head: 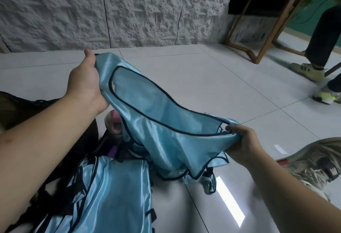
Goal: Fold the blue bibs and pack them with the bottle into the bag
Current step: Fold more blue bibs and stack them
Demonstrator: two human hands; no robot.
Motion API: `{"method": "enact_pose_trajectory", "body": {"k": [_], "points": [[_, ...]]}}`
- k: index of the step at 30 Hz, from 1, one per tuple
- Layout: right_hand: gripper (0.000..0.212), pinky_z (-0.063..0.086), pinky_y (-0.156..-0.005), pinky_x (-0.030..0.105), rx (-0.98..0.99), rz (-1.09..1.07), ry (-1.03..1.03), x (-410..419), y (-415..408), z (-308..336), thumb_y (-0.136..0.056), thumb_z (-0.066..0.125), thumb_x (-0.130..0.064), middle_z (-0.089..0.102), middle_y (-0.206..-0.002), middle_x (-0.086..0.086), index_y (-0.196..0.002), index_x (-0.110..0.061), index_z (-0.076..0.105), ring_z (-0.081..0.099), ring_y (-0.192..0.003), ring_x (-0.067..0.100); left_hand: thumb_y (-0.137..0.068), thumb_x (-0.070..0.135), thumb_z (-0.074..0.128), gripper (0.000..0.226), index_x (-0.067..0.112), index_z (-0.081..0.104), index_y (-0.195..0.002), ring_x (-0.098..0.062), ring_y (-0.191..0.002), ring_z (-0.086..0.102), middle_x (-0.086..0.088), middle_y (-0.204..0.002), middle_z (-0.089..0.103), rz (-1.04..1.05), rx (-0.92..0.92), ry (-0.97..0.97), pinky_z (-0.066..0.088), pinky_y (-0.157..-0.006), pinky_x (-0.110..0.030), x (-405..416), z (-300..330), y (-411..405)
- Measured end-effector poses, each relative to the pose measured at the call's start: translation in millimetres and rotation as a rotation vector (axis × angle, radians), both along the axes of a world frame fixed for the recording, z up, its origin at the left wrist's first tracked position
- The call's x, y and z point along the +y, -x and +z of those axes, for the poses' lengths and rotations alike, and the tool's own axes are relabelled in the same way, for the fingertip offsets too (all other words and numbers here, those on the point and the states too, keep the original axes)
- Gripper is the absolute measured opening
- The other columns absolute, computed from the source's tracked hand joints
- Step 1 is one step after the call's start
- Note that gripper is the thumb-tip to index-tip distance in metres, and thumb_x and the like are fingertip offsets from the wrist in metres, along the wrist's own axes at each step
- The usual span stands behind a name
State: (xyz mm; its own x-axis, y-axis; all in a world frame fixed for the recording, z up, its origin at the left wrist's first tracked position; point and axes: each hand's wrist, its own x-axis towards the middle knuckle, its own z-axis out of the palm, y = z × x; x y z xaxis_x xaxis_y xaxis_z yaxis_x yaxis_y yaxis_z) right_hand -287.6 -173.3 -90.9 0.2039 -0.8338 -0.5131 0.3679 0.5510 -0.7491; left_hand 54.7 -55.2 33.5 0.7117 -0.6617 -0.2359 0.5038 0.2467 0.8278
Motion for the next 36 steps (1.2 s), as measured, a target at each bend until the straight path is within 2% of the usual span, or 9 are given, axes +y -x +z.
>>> {"method": "enact_pose_trajectory", "body": {"k": [5, 10, 14, 17, 20, 26, 30, 32, 36], "points": [[0.041, 0.043, -0.099, 0.043, -0.071, 0.227, 0.051, -4.8, -5.5, 4.6, -0.09, 0.069, -0.036, 0.063, -0.092, 0.014, -0.109, -0.001, 0.065, 0.059, -0.087, 0.029, -0.105, 0.05, 0.049, 0.047, 0.019, 0.052, -0.071, -0.007, -0.03, 0.047, 0.008, -0.043, 0.052, -0.04, -0.035, -0.003, 0.037, -0.035, -0.015, -2.1, -2.1, 2.0], [0.045, 0.06, -0.087, 0.044, 0.451, 0.348, 0.027, -23.0, -17.4, 17.3, -0.087, 0.077, -0.018, 0.074, -0.108, 0.02, -0.125, 0.005, 0.067, 0.072, -0.09, 0.034, -0.102, 0.048, 0.059, 0.037, 0.015, 0.063, -0.083, -0.01, -0.043, 0.06, 0.006, -0.056, 0.061, -0.028, -0.093, 0.013, 0.049, -0.044, -0.021, -2.3, -3.3, -6.9], [0.04, 0.055, -0.096, 0.045, 0.272, 0.309, 0.025, -21.1, -14.4, 57.9, -0.091, 0.07, -0.025, 0.071, -0.11, 0.017, -0.122, 0.0, 0.069, 0.067, -0.098, 0.032, -0.093, 0.037, 0.074, 0.033, 0.007, 0.073, -0.106, -0.025, -0.086, 0.078, -0.006, -0.093, 0.077, -0.061, -0.143, -0.002, 0.064, -0.072, -0.04, -1.5, 3.4, -24.3], [0.051, 0.053, -0.096, 0.046, 0.102, 0.224, 0.085, -21.0, -5.5, 96.8, -0.083, 0.072, -0.026, 0.071, -0.121, 0.017, -0.125, 0.003, 0.067, 0.067, -0.112, 0.034, -0.091, 0.034, 0.077, 0.025, 0.013, 0.074, -0.104, -0.02, -0.085, 0.078, -0.002, -0.093, 0.079, -0.057, -0.19, -0.026, 0.062, -0.065, -0.033, 2.0, 16.8, -39.7], [0.061, 0.053, -0.104, 0.049, 0.168, 0.284, 0.235, -22.5, 2.5, 137.7, -0.081, 0.069, -0.022, 0.065, -0.133, 0.021, -0.133, 0.007, 0.059, 0.064, -0.123, 0.039, -0.092, 0.035, 0.076, 0.02, 0.017, 0.074, -0.1, -0.015, -0.089, 0.078, 0.0, -0.101, 0.079, -0.048, -0.291, -0.025, 0.061, -0.071, -0.029, 7.6, 40.9, -52.6], [0.03, 0.062, -0.085, 0.044, 0.523, 0.063, 0.551, -23.2, -18.6, 206.5, -0.079, 0.08, -0.003, 0.074, -0.108, 0.023, -0.106, 0.008, 0.071, 0.073, -0.092, 0.033, -0.093, 0.037, 0.074, 0.023, 0.018, 0.071, -0.08, -0.011, -0.073, 0.072, 0.006, -0.076, 0.077, -0.078, -0.528, 0.022, 0.058, -0.089, -0.036, 15.8, 96.8, -46.1], [0.006, 0.057, -0.077, 0.033, 0.343, 0.006, 0.739, -4.7, -41.8, 259.5, -0.088, 0.073, -0.005, 0.077, -0.087, 0.009, -0.094, -0.004, 0.075, 0.071, -0.083, 0.022, -0.096, 0.032, 0.072, 0.017, 0.015, 0.074, -0.092, -0.023, -0.086, 0.072, -0.004, -0.09, 0.078, -0.145, -0.568, 0.114, 0.057, -0.09, -0.047, 24.9, 138.1, -36.4], [0.015, 0.056, -0.078, 0.035, 0.193, 0.074, 0.785, 2.9, -46.7, 285.4, -0.094, 0.065, -0.008, 0.076, -0.093, 0.014, -0.103, 0.001, 0.072, 0.072, -0.087, 0.026, -0.096, 0.021, 0.071, 0.006, 0.017, 0.075, -0.098, -0.023, -0.088, 0.075, -0.005, -0.096, 0.08, -0.157, -0.564, 0.159, 0.06, -0.085, -0.045, 33.9, 158.3, -33.6], [0.03, 0.05, -0.083, 0.04, 0.054, 0.158, 0.908, 14.5, -45.3, 333.1, -0.093, 0.056, -0.008, 0.069, -0.108, 0.022, -0.119, 0.001, 0.067, 0.067, -0.093, 0.033, -0.092, -0.001, 0.069, 0.025, 0.017, 0.073, -0.108, -0.021, -0.09, 0.077, -0.005, -0.103, 0.079, -0.161, -0.582, 0.282, 0.062, -0.069, -0.034, 56.5, 196.9, -37.5]]}}
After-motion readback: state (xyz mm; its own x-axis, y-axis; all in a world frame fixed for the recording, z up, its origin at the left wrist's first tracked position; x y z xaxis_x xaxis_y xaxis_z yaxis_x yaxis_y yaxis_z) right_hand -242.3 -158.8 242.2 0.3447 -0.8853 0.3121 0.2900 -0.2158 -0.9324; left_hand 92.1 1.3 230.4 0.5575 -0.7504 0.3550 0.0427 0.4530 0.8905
